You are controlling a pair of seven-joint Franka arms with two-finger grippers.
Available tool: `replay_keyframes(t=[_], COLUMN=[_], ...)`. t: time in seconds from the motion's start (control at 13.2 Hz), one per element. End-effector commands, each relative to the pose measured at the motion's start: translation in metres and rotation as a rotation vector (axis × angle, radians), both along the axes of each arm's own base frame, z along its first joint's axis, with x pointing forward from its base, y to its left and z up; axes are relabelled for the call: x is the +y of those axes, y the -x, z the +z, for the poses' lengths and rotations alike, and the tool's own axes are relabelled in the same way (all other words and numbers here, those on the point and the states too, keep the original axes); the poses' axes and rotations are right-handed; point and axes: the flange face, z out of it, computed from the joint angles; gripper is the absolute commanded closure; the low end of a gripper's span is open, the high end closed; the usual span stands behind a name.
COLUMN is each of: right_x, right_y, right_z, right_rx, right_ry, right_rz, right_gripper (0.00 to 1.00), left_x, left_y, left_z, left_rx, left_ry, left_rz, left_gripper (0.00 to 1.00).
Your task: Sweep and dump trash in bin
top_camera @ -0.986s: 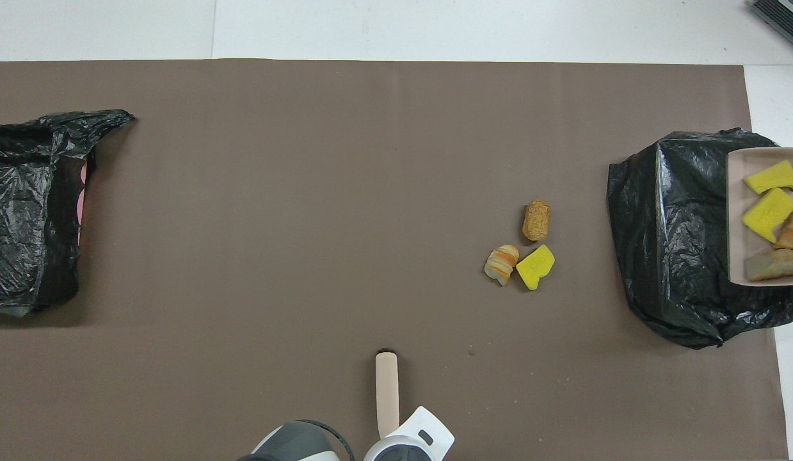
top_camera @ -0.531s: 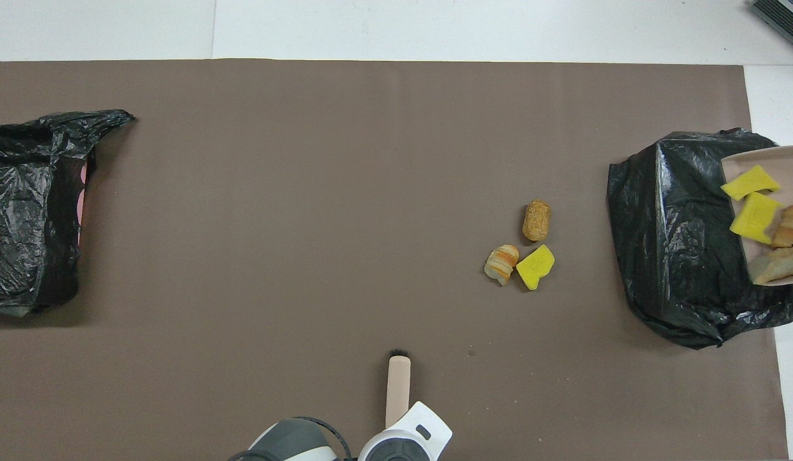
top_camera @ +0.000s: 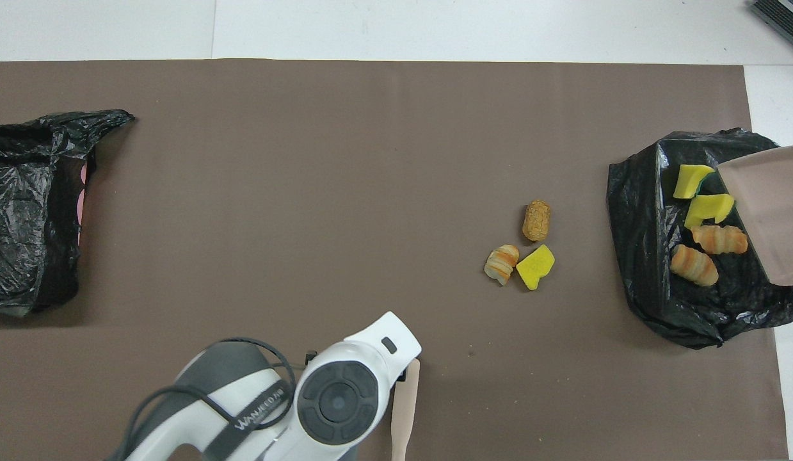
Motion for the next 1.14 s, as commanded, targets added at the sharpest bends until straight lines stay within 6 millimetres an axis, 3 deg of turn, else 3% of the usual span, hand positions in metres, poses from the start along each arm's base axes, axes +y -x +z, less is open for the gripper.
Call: replay_keyframes(t=[0.0, 0.15, 0.3, 0.53, 0.68, 0.83, 1.06], right_x=[0.009, 0.014, 0.034, 0.075, 0.109, 0.150, 0.193], right_y=[0.011, 0.016, 0.022, 0.034, 0.036, 0.043, 0.049], right_z=[0.001, 0.013, 0.034, 0.057, 0.058, 0.057, 0.052], right_rx=[0.038, 0.014, -0.001, -0.008, -0.023, -0.055, -0.150], right_ry=[0.051, 0.051, 0.036, 0.036, 0.021, -0.003, -0.127], right_rz=[0.036, 0.027, -0.022, -0.117, -0.214, -0.327, -0.483], right_gripper=[1.00, 1.00, 1.00, 1.00, 1.00, 1.00, 1.00], left_x=[0.042, 0.087, 0.128, 0.210, 0.259, 0.282, 0.308], left_y=[-0.076, -0.120, -0.146, -0.161, -0.162, -0.168, -0.188], left_z=[0.079, 0.129, 0.164, 0.215, 0.248, 0.246, 0.251], left_rx=[-0.085, -0.126, -0.159, -0.130, -0.110, -0.061, -0.016], left_ry=[0.027, 0.031, 0.019, -0.021, -0.035, -0.014, 0.033], left_rz=[-0.038, -0.089, -0.084, -0.090, -0.105, -0.095, -0.038], left_gripper=[0.00, 0.00, 0.00, 0.00, 0.00, 0.00, 0.00])
